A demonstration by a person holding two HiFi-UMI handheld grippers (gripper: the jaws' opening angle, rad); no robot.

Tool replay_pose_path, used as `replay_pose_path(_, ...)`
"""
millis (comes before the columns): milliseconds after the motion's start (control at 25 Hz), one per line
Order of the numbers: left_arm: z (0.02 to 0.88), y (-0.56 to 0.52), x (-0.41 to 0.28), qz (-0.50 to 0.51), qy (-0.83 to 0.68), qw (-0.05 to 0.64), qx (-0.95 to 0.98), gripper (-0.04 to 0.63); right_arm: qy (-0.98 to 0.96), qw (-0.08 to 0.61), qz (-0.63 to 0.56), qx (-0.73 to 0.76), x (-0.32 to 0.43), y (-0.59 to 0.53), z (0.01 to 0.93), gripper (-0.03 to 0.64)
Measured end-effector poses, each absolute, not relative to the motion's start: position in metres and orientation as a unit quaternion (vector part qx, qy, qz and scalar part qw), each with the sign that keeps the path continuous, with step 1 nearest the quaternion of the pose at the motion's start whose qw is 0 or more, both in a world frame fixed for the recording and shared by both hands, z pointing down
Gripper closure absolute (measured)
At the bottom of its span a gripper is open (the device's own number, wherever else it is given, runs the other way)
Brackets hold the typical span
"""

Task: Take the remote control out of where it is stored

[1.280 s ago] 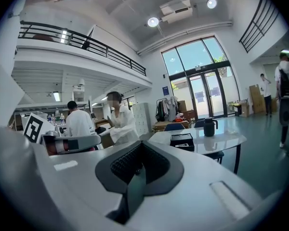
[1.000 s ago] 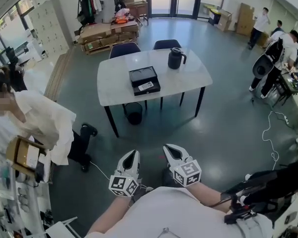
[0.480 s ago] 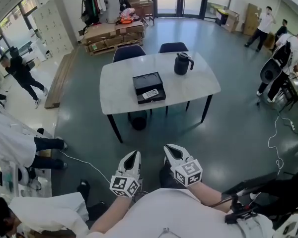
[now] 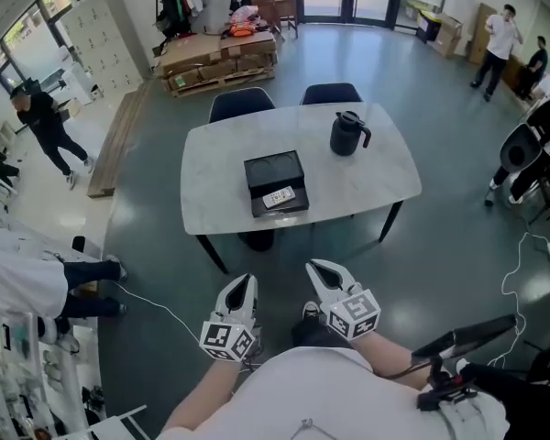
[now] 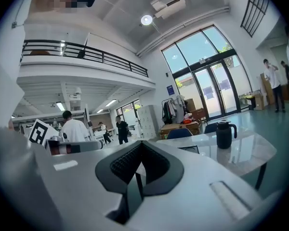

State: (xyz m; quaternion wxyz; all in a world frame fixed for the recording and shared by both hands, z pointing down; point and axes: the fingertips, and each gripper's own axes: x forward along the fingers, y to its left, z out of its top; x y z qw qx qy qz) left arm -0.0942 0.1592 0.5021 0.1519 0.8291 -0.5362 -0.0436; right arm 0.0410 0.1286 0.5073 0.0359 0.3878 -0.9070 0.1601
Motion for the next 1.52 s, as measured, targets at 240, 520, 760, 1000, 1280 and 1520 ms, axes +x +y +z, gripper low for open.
replay_pose_path(240,0.487,0.091,-0.085,-0.06,-0.559,0.147,0.814,0.594,-0.924,0.018,0.152,0.349,0.053,0.048,0.495,0.591)
replay_pose_path(520,0.481,0.046,-0.067,-0.073,-0.564,0.15,0.809,0.595,-0.928,0.029,0.169,0.331,0.059,-0.005,0.509,0.591)
replay_pose_path(760,0.479,0.012,-0.072,-0.065,-0.565,0.145,0.809,0.595,-0.925,0.049,0.176,0.334,0.054,-0.038,0.52,0.591)
replay_pose_path(1000,0.498,-0.042,-0.084,-0.072,-0.547,0.158,0.819,0.594,-0.927,0.059,0.166,0.33,0.035,-0.087,0.529,0.591)
replay_pose_path(1280,0.495,-0.12,-0.109,-0.073,-0.514,0.166,0.839,0.595,-0.914,0.076,0.17,0.359,0.009,-0.158,0.526,0.591)
replay_pose_path(1520,0.505,-0.176,-0.137,-0.065,-0.495,0.177,0.848,0.595,-0.904,0.094,0.17,0.38,-0.012,-0.209,0.529,0.591)
